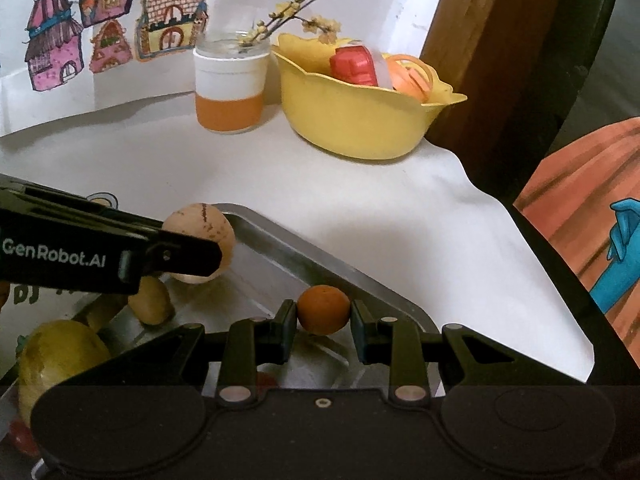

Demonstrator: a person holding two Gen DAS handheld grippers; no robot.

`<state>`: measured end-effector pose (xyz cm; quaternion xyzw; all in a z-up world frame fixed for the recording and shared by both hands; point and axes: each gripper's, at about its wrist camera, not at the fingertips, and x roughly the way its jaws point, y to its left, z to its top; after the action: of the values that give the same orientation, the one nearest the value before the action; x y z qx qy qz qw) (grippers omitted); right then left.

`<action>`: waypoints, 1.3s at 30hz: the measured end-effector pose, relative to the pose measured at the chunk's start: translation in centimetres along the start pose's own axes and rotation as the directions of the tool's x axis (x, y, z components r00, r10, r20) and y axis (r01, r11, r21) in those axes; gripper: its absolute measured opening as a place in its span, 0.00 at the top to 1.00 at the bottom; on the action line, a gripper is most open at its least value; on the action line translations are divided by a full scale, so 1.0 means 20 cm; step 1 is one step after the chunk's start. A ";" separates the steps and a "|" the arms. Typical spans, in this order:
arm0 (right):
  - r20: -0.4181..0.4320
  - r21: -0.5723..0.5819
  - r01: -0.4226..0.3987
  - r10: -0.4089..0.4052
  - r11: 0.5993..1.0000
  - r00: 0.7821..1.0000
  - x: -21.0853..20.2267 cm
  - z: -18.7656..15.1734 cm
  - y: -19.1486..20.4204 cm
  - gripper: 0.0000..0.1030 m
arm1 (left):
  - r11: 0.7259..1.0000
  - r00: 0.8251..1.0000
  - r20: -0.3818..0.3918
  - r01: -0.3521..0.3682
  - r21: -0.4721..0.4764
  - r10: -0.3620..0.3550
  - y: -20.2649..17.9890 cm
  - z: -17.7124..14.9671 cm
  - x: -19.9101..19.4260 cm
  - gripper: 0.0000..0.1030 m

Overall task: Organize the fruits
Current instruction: 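Carry the tan fruit and the orange fruit over the metal tray with both tools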

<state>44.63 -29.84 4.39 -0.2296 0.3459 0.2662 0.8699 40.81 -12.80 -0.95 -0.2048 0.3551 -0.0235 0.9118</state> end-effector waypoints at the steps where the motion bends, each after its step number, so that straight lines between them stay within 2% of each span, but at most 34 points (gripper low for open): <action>1: -0.004 0.001 0.004 -0.004 1.000 1.000 0.00 0.00 0.00 0.70 | 1.000 1.000 -0.003 0.000 0.003 0.000 0.00 0.00 0.00 0.55; 12: -0.025 0.026 0.029 -0.028 0.999 0.999 0.02 -0.01 -0.01 0.70 | 0.999 1.000 -0.021 0.001 0.051 0.000 -0.04 0.01 0.03 0.55; 27: -0.033 0.062 0.044 -0.042 0.997 0.999 0.02 -0.02 -0.03 0.68 | 0.998 0.999 -0.040 -0.002 0.063 0.005 -0.05 0.01 0.05 0.55; 39: -0.034 0.101 0.058 -0.054 0.993 0.998 0.02 -0.04 -0.05 0.50 | 0.998 0.999 -0.048 -0.003 0.059 0.006 -0.05 0.00 0.06 0.53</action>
<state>45.11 -30.86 3.88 -0.1984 0.3660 0.2200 0.8822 41.80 -13.82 -1.26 -0.1764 0.3767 -0.0367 0.9086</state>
